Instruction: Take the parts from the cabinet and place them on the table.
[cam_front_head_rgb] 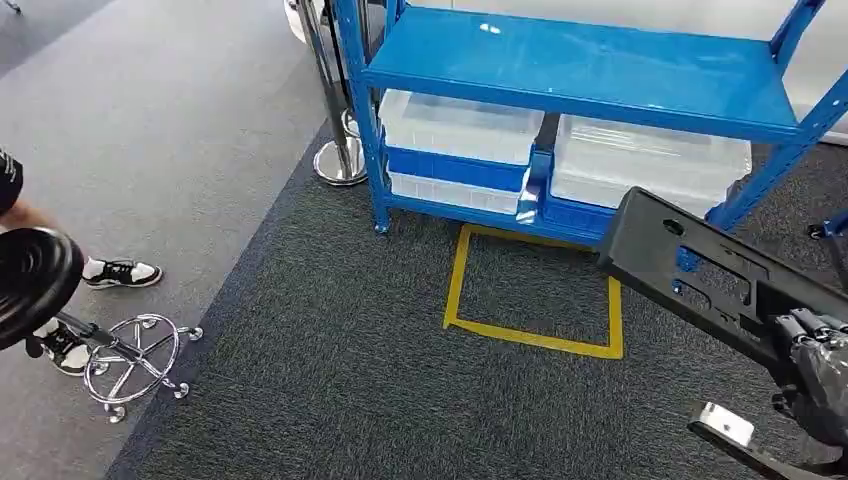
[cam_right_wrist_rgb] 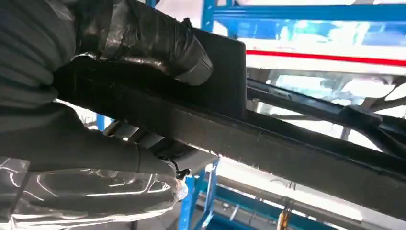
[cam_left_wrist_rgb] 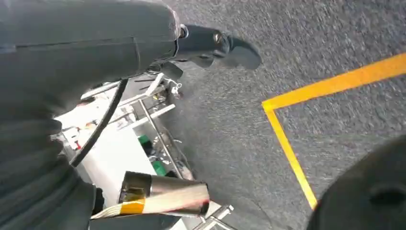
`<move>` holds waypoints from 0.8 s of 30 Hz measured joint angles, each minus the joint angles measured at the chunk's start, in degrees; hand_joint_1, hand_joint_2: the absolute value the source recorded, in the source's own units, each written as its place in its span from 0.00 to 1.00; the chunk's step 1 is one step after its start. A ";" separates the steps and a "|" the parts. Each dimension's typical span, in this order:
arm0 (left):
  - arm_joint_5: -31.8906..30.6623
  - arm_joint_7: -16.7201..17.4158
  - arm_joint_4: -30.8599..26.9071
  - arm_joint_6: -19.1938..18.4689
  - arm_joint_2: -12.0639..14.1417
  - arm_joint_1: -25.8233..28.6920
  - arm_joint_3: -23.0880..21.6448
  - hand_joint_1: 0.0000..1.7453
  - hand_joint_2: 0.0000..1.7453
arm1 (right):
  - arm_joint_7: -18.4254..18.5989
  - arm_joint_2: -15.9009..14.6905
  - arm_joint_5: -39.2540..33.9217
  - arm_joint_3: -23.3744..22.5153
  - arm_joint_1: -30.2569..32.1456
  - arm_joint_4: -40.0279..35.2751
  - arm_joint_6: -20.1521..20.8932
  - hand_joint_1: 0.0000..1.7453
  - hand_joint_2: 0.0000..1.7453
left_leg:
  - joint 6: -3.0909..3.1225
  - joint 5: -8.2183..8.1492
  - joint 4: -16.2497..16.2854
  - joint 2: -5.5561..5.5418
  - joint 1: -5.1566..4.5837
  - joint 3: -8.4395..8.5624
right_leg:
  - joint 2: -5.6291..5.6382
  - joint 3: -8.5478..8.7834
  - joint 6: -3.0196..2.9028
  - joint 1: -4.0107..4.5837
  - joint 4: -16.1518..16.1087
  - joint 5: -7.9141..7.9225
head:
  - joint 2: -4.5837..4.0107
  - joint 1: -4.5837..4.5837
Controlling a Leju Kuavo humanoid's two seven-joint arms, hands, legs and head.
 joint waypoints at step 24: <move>0.63 1.95 -0.87 1.14 -2.69 -4.59 0.07 0.00 1.00 | -0.83 1.47 -0.70 1.88 -6.93 1.25 3.81 1.00 1.00 | 2.21 -2.84 -3.58 1.88 0.54 6.67 | -1.09 -2.46 3.36 -0.68 1.97 2.59 | -0.02 0.09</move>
